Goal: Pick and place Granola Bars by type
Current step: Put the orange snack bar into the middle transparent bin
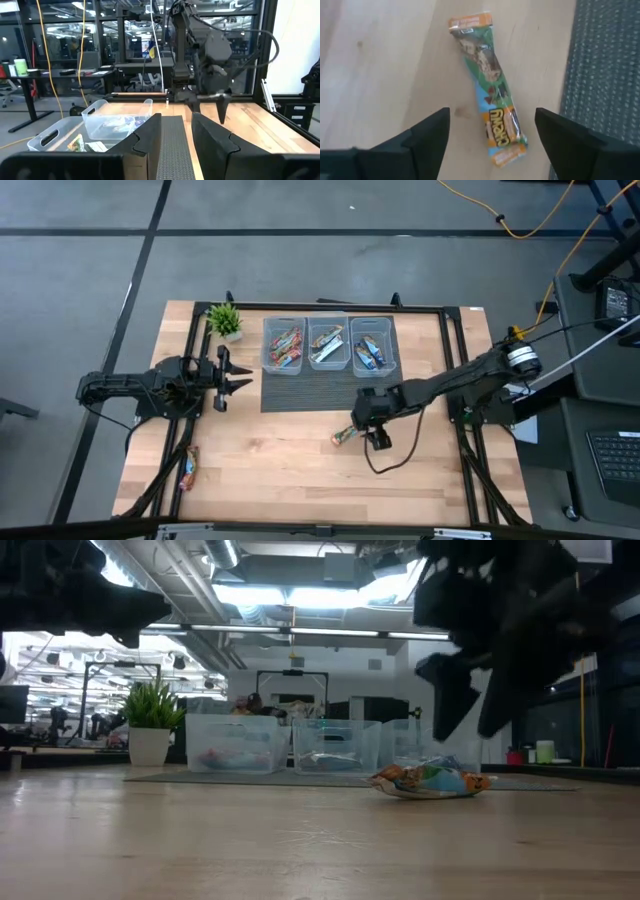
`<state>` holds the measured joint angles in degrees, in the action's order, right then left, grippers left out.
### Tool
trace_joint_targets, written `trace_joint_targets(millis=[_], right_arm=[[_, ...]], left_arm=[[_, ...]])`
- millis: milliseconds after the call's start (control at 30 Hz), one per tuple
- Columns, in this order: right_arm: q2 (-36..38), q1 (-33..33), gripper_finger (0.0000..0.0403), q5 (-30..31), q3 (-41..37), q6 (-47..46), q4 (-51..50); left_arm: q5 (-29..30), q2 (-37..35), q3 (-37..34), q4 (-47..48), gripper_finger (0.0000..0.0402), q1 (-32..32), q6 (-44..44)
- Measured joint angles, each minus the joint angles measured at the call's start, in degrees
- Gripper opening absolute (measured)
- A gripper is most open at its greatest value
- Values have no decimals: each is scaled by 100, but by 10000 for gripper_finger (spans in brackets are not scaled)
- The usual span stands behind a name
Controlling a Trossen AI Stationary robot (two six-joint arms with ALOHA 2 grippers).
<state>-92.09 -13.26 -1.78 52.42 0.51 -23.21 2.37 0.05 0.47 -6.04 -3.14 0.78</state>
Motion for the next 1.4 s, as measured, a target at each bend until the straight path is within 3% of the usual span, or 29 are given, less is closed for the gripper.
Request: trace_joint_targets(millis=[300,767,933,1267,1400], right_arm=[[-898,0,292,-36,2,155,489],[-1039,0,282,-3,13,-47,633],[-1023,2,230,68,25,-297,612],[-1067,-4,70,22,757,-473,-256],[-1063,11,48,210,1275,-312,-1013]], left_arm=[[0,0,0,1,102,0,0],[4,0,0,1,102,2,0],[4,0,0,1,102,2,0],[4,0,0,1,102,2,0],[7,0,0,1,102,2,0]])
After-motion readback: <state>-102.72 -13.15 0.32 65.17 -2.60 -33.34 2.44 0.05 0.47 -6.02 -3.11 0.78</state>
